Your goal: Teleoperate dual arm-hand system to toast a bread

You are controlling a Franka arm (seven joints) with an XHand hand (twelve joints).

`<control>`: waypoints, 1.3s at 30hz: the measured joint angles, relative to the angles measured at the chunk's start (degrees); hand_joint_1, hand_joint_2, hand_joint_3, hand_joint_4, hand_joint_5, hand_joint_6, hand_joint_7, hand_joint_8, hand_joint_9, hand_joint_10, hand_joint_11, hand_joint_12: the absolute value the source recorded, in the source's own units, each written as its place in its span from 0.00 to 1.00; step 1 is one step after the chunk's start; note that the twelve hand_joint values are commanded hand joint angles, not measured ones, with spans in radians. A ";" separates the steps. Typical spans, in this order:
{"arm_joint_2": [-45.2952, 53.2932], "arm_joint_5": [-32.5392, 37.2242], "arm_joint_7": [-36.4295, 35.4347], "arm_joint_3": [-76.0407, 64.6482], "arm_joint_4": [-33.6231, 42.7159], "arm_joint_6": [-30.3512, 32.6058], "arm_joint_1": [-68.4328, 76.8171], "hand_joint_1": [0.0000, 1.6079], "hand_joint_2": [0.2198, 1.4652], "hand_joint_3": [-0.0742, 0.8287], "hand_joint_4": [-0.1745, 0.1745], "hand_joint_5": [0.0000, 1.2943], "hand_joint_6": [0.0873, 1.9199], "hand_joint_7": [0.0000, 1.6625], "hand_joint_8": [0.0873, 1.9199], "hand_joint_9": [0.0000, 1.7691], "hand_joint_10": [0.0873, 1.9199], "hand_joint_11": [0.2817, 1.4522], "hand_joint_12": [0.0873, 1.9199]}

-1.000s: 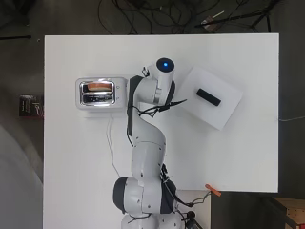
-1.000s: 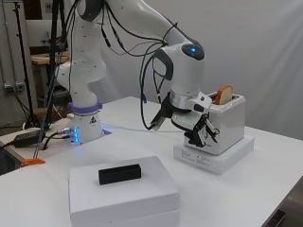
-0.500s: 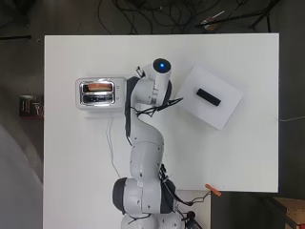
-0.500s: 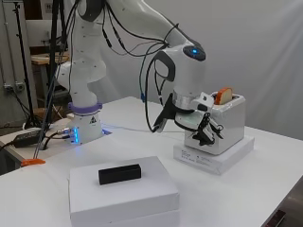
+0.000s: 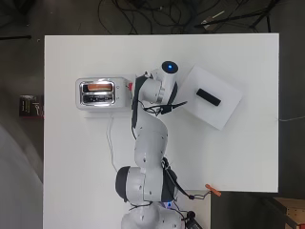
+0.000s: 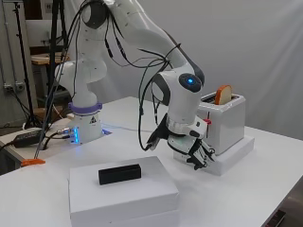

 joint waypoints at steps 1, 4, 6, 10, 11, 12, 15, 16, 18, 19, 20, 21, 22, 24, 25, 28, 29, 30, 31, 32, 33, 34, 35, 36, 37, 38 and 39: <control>-0.13 -0.01 0.00 0.00 0.01 -0.03 -0.02 0.16 0.69 0.08 0.37 0.38 0.00 0.52 0.64 0.53 0.67 0.24 0.49; -2.36 -0.19 -0.07 0.02 -0.37 -0.43 -0.14 0.17 0.69 0.08 0.37 0.37 0.00 0.52 0.62 0.53 0.67 0.24 0.51; -4.25 -0.04 -0.84 0.05 -0.84 -0.48 -0.27 0.17 0.69 0.08 0.39 0.37 0.00 0.49 0.58 0.51 0.65 0.24 0.47; -8.17 -0.76 -0.80 0.52 -0.80 -1.34 -0.36 0.15 0.72 0.08 0.47 0.44 0.00 0.53 0.39 0.53 0.46 0.28 0.31; -8.65 -0.74 -1.15 0.60 -0.80 -1.40 -0.45 0.15 0.73 0.08 0.45 0.41 0.00 0.56 0.31 0.55 0.39 0.31 0.24; -8.90 -0.45 -2.09 0.77 -0.92 -1.50 -0.52 0.15 0.73 0.08 0.43 0.37 0.00 0.58 0.26 0.57 0.36 0.34 0.19; -9.36 -0.68 -4.11 1.68 -1.16 -1.06 -0.33 0.15 0.73 0.08 0.38 0.33 0.00 0.54 0.56 0.57 0.63 0.30 0.45; -9.42 -0.99 -4.13 2.23 -1.11 -1.05 -0.24 0.15 0.73 0.08 0.37 0.34 0.00 0.53 0.67 0.57 0.72 0.28 0.56; -9.32 -1.36 -3.60 3.32 -0.88 -0.80 -0.07 0.15 0.73 0.08 0.36 0.35 0.00 0.51 0.77 0.56 0.81 0.25 0.67; -9.11 -1.70 -3.33 3.63 -0.68 -0.65 -0.04 0.15 0.73 0.08 0.35 0.36 0.00 0.51 0.77 0.56 0.81 0.24 0.68; -8.80 -2.02 -3.03 3.76 -0.57 -0.47 -0.09 0.15 0.72 0.08 0.35 0.35 0.00 0.51 0.73 0.55 0.77 0.23 0.65; -8.23 -2.24 -2.38 3.82 -0.47 -0.32 -0.16 0.15 0.72 0.08 0.35 0.35 0.00 0.51 0.68 0.54 0.73 0.23 0.61; -7.51 -2.30 -1.61 3.91 -0.22 -0.31 -0.21 0.15 0.72 0.08 0.34 0.35 0.00 0.51 0.65 0.54 0.70 0.23 0.59; -5.62 -1.87 -0.96 3.86 0.07 -0.34 -0.47 0.15 0.71 0.08 0.35 0.34 0.00 0.54 0.48 0.55 0.54 0.25 0.43; -4.80 -1.72 -0.77 3.65 0.31 -0.51 -0.70 0.16 0.71 0.08 0.35 0.34 0.00 0.56 0.41 0.57 0.48 0.27 0.36; -2.44 -1.34 0.51 3.03 0.82 -1.58 -1.39 0.16 0.71 0.08 0.32 0.32 0.00 0.62 0.27 0.61 0.39 0.32 0.26; -1.81 -1.31 0.95 3.07 1.17 -2.18 -1.54 0.17 0.72 0.08 0.30 0.31 0.00 0.63 0.36 0.62 0.48 0.32 0.35; -0.95 -1.25 1.33 3.14 1.43 -2.54 -1.72 0.23 0.74 0.09 0.28 0.30 0.00 0.64 0.59 0.66 0.67 0.36 0.56; 0.07 -1.15 1.71 3.26 1.72 -2.73 -1.93 0.31 0.78 0.09 0.27 0.30 0.00 0.66 0.78 0.71 0.82 0.43 0.74; 1.04 -0.99 2.03 3.35 2.31 -3.09 -2.22 0.38 0.80 0.10 0.26 0.29 0.00 0.68 0.89 0.75 0.91 0.48 0.85; 2.00 -0.96 2.30 3.43 3.18 -3.48 -2.45 0.42 0.81 0.10 0.23 0.26 0.00 0.69 0.95 0.77 0.96 0.51 0.91; 2.85 -0.96 2.56 3.53 4.02 -3.63 -2.56 0.36 0.80 0.09 0.20 0.24 0.00 0.70 0.98 0.78 0.98 0.53 0.95; 3.41 -0.96 2.79 3.67 4.72 -3.62 -2.58 0.22 0.77 0.08 0.17 0.22 0.00 0.65 0.99 0.73 0.99 0.47 0.93; 3.68 -0.90 2.89 3.80 5.13 -3.46 -2.54 0.12 0.74 0.07 0.17 0.20 0.00 0.58 0.72 0.63 0.73 0.36 0.63; 3.61 -0.96 2.97 3.90 5.07 -3.11 -2.49 0.06 0.72 0.08 0.21 0.18 0.00 0.51 0.42 0.54 0.43 0.26 0.36; 3.34 -1.19 3.27 4.00 4.62 -2.86 -2.44 0.03 0.71 0.08 0.24 0.18 0.00 0.47 0.21 0.49 0.22 0.20 0.17; 2.98 -1.45 3.67 4.10 4.16 -2.92 -2.41 0.01 0.71 0.08 0.26 0.18 0.00 0.45 0.08 0.47 0.09 0.18 0.06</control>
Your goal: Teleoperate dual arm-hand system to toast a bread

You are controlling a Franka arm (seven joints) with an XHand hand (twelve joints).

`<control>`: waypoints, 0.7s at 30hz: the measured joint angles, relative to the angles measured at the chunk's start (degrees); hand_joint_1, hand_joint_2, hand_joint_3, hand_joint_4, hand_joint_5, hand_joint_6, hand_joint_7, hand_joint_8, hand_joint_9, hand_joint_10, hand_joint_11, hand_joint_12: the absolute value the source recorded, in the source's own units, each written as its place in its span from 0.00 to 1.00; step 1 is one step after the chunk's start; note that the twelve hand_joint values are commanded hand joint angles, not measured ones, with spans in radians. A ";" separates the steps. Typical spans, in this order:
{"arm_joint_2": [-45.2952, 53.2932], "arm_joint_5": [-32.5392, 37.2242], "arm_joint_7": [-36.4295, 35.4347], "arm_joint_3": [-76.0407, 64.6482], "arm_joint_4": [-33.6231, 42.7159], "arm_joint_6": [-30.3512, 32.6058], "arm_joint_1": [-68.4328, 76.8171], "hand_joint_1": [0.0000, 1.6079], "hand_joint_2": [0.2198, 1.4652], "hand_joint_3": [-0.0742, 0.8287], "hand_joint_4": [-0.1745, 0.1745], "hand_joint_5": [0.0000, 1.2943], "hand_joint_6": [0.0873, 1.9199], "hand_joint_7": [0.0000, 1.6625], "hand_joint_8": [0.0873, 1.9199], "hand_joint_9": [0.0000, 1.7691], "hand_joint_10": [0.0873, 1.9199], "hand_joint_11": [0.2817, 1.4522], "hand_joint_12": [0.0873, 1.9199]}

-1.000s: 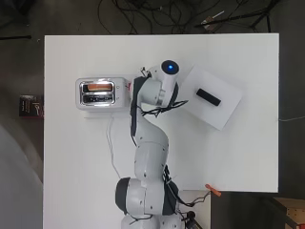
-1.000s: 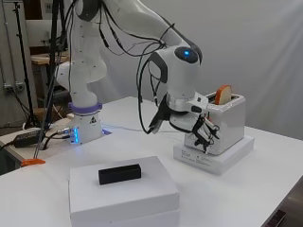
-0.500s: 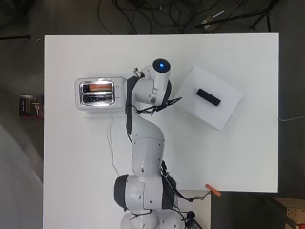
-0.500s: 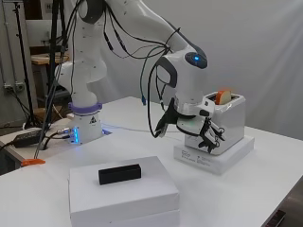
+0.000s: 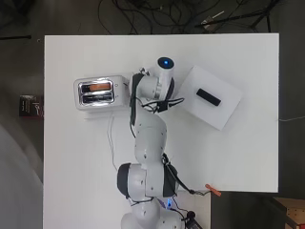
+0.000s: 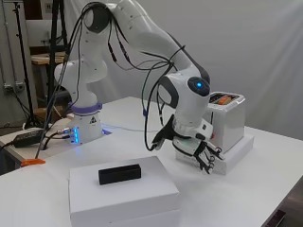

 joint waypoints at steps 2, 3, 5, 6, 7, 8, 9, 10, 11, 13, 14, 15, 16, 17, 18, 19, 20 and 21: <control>-1.39 -1.01 1.29 0.38 -0.53 -0.72 0.13 0.00 0.71 0.08 0.29 0.22 0.00 0.45 0.00 0.48 0.00 0.18 0.00; -2.63 -1.52 1.90 0.65 -0.46 -0.96 0.22 0.00 0.72 0.08 0.29 0.24 0.00 0.46 0.00 0.49 0.00 0.20 0.00; -6.36 -2.62 2.70 1.17 0.01 -1.20 0.31 0.00 0.71 0.08 0.29 0.26 0.00 0.42 0.00 0.46 0.00 0.18 0.00; -9.05 -3.87 3.53 1.61 -0.01 -0.89 0.40 0.00 0.71 0.08 0.29 0.26 0.00 0.37 0.00 0.41 0.00 0.16 0.00; -11.90 -5.34 4.87 2.02 -0.47 -0.32 0.47 0.00 0.70 0.08 0.29 0.26 0.00 0.34 0.00 0.37 0.00 0.14 0.00; -14.48 -6.52 6.20 2.28 -1.08 0.10 0.46 0.00 0.70 0.08 0.30 0.25 0.00 0.31 0.00 0.35 0.00 0.13 0.00; -17.22 -7.39 7.47 2.55 -1.72 0.23 0.44 0.00 0.70 0.08 0.30 0.25 0.00 0.30 0.00 0.33 0.00 0.12 0.00; -20.02 -7.94 8.43 2.81 -2.32 0.15 0.43 0.00 0.70 0.07 0.31 0.25 0.00 0.28 0.00 0.32 0.00 0.12 0.00; -23.27 -8.47 9.27 3.21 -3.07 0.05 0.44 0.00 0.69 0.07 0.30 0.25 0.00 0.28 0.00 0.31 0.00 0.12 0.00; -29.77 -9.89 11.04 4.11 -5.46 -0.20 0.42 0.00 0.69 0.07 0.30 0.26 0.00 0.28 0.00 0.31 0.00 0.11 0.00; -33.35 -10.63 12.25 4.60 -7.29 -0.43 0.41 0.00 0.68 0.07 0.30 0.27 0.00 0.27 0.00 0.31 0.00 0.11 0.00; -36.69 -11.34 13.66 5.14 -9.14 -0.57 0.40 0.00 0.67 0.06 0.31 0.28 0.00 0.27 0.00 0.31 0.00 0.12 0.00; -39.70 -12.15 15.05 5.69 -10.97 -0.64 0.40 0.00 0.67 0.06 0.31 0.29 0.00 0.28 0.00 0.31 0.00 0.12 0.00; -42.30 -12.97 16.39 6.22 -12.84 -0.71 0.40 0.00 0.66 0.06 0.31 0.30 0.00 0.27 0.00 0.31 0.00 0.12 0.00; -44.52 -13.81 17.86 6.76 -14.72 -0.76 0.39 0.00 0.66 0.06 0.32 0.30 0.00 0.27 0.00 0.31 0.00 0.12 0.00; -46.13 -14.77 19.46 7.30 -16.37 -0.78 0.39 0.00 0.66 0.07 0.32 0.31 0.00 0.27 0.00 0.31 0.00 0.12 0.00; -47.27 -16.12 21.31 7.90 -17.73 -0.89 0.39 0.00 0.66 0.07 0.32 0.31 0.00 0.26 0.00 0.30 0.00 0.12 0.00; -47.80 -17.33 22.91 8.39 -18.35 -1.13 0.38 0.00 0.66 0.07 0.31 0.31 0.00 0.26 0.00 0.30 0.00 0.12 0.00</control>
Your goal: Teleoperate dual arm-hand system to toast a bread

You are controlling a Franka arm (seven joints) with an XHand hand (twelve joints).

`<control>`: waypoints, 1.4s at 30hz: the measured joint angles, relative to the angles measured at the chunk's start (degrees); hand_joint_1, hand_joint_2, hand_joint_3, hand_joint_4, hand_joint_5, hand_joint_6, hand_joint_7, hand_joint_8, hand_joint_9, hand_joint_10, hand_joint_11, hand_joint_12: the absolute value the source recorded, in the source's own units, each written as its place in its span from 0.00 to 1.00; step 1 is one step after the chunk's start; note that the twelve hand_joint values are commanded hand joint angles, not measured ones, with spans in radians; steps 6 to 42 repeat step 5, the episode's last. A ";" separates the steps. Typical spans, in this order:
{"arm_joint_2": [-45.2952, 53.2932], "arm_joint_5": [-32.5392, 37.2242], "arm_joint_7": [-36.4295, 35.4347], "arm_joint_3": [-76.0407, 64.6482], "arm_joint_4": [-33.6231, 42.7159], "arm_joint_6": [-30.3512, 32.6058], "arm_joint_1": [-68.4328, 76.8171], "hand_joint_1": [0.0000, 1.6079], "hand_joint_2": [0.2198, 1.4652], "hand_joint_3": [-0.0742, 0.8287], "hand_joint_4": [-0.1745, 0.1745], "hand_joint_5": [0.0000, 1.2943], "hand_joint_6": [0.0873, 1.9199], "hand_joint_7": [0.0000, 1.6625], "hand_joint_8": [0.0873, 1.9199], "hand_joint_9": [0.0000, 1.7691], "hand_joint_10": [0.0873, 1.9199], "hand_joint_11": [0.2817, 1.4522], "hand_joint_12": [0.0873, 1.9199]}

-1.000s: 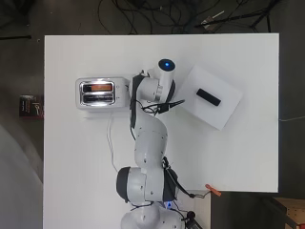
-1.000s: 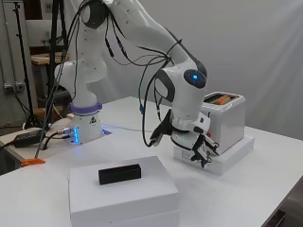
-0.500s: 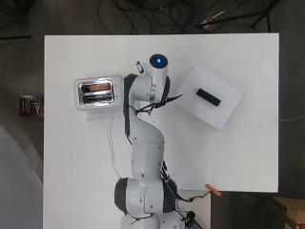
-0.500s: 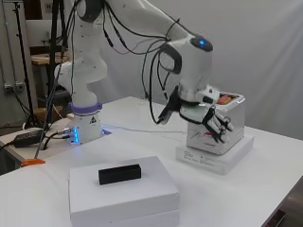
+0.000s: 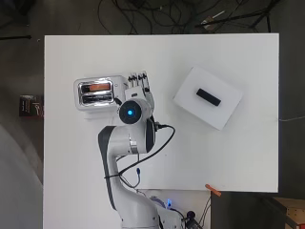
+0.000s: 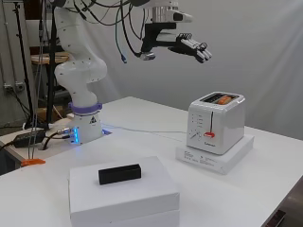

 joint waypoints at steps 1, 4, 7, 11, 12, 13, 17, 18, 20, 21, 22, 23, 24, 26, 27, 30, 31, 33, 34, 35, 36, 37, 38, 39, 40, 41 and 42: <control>-0.20 -0.99 1.51 0.43 -0.17 -0.38 -0.01 0.00 0.66 0.07 0.31 0.32 0.00 0.26 0.00 0.30 0.00 0.12 0.00; -0.25 -1.48 2.49 0.79 0.11 -1.11 0.01 0.00 0.66 0.07 0.31 0.33 0.00 0.25 0.00 0.29 0.00 0.12 0.00; -0.17 -1.52 2.21 0.94 0.09 -1.71 0.04 0.00 0.66 0.08 0.30 0.33 0.00 0.25 0.00 0.28 0.00 0.12 0.00; -0.17 -1.52 2.21 0.94 0.09 -1.71 0.04 0.00 0.66 0.08 0.30 0.33 0.00 0.25 0.00 0.28 0.00 0.12 0.00; -0.17 -1.52 2.21 0.94 0.09 -1.71 0.04 0.00 0.66 0.08 0.30 0.33 0.00 0.25 0.00 0.28 0.00 0.12 0.00; -0.17 -1.52 2.21 0.94 0.09 -1.71 0.04 0.00 0.66 0.08 0.30 0.33 0.00 0.25 0.00 0.28 0.00 0.12 0.00; -0.17 -1.52 2.21 0.94 0.09 -1.71 0.04 0.00 0.66 0.08 0.30 0.33 0.00 0.25 0.00 0.28 0.00 0.12 0.00; -0.17 -1.52 2.21 0.94 0.09 -1.71 0.04 0.00 0.66 0.08 0.30 0.33 0.00 0.25 0.00 0.28 0.00 0.12 0.00; -0.17 -1.52 2.21 0.94 0.09 -1.71 0.04 0.00 0.66 0.08 0.30 0.33 0.00 0.25 0.00 0.28 0.00 0.12 0.00; -0.17 -1.52 2.21 0.94 0.09 -1.71 0.04 0.00 0.66 0.08 0.30 0.33 0.00 0.25 0.00 0.28 0.00 0.12 0.00; -0.17 -1.52 2.21 0.94 0.09 -1.71 0.04 0.00 0.66 0.08 0.30 0.33 0.00 0.25 0.00 0.28 0.00 0.12 0.00; -0.17 -1.52 2.21 0.94 0.09 -1.71 0.04 0.00 0.66 0.08 0.30 0.33 0.00 0.25 0.00 0.28 0.00 0.12 0.00; -0.17 -1.52 2.21 0.94 0.09 -1.71 0.04 0.00 0.66 0.08 0.30 0.33 0.00 0.25 0.00 0.28 0.00 0.12 0.00; -0.17 -1.52 2.21 0.94 0.09 -1.71 0.04 0.00 0.66 0.08 0.30 0.33 0.00 0.25 0.00 0.28 0.00 0.12 0.00; -0.17 -1.52 2.21 0.94 0.09 -1.71 0.04 0.00 0.66 0.08 0.30 0.33 0.00 0.25 0.00 0.28 0.00 0.12 0.00; -0.17 -1.52 2.21 0.94 0.09 -1.71 0.04 0.00 0.66 0.08 0.30 0.33 0.00 0.25 0.00 0.28 0.00 0.12 0.00; -0.17 -1.52 2.21 0.94 0.09 -1.71 0.04 0.00 0.66 0.08 0.30 0.33 0.00 0.25 0.00 0.28 0.00 0.12 0.00; -0.17 -1.52 2.21 0.94 0.09 -1.71 0.04 0.00 0.66 0.08 0.30 0.33 0.00 0.25 0.00 0.28 0.00 0.12 0.00; -0.17 -1.52 2.21 0.94 0.09 -1.71 0.04 0.00 0.66 0.08 0.30 0.33 0.00 0.25 0.00 0.28 0.00 0.12 0.00; -0.17 -1.52 2.21 0.94 0.09 -1.71 0.04 0.00 0.66 0.08 0.30 0.33 0.00 0.25 0.00 0.28 0.00 0.12 0.00; -0.17 -1.52 2.21 0.94 0.09 -1.71 0.04 0.00 0.66 0.08 0.30 0.33 0.00 0.25 0.00 0.28 0.00 0.12 0.00; -0.17 -1.52 2.21 0.94 0.09 -1.71 0.04 0.00 0.66 0.08 0.30 0.33 0.00 0.25 0.00 0.28 0.00 0.12 0.00; -0.17 -1.52 2.21 0.94 0.09 -1.71 0.04 0.00 0.66 0.08 0.30 0.33 0.00 0.25 0.00 0.28 0.00 0.12 0.00; -0.17 -1.52 2.21 0.94 0.09 -1.71 0.04 0.00 0.66 0.08 0.30 0.33 0.00 0.25 0.00 0.28 0.00 0.12 0.00; -0.17 -1.52 2.21 0.94 0.09 -1.71 0.04 0.00 0.66 0.08 0.30 0.33 0.00 0.25 0.00 0.28 0.00 0.12 0.00; -0.17 -1.52 2.21 0.94 0.09 -1.71 0.04 0.00 0.66 0.08 0.30 0.33 0.00 0.25 0.00 0.28 0.00 0.12 0.00; -0.17 -1.52 2.21 0.94 0.09 -1.71 0.04 0.00 0.66 0.08 0.30 0.33 0.00 0.25 0.00 0.28 0.00 0.12 0.00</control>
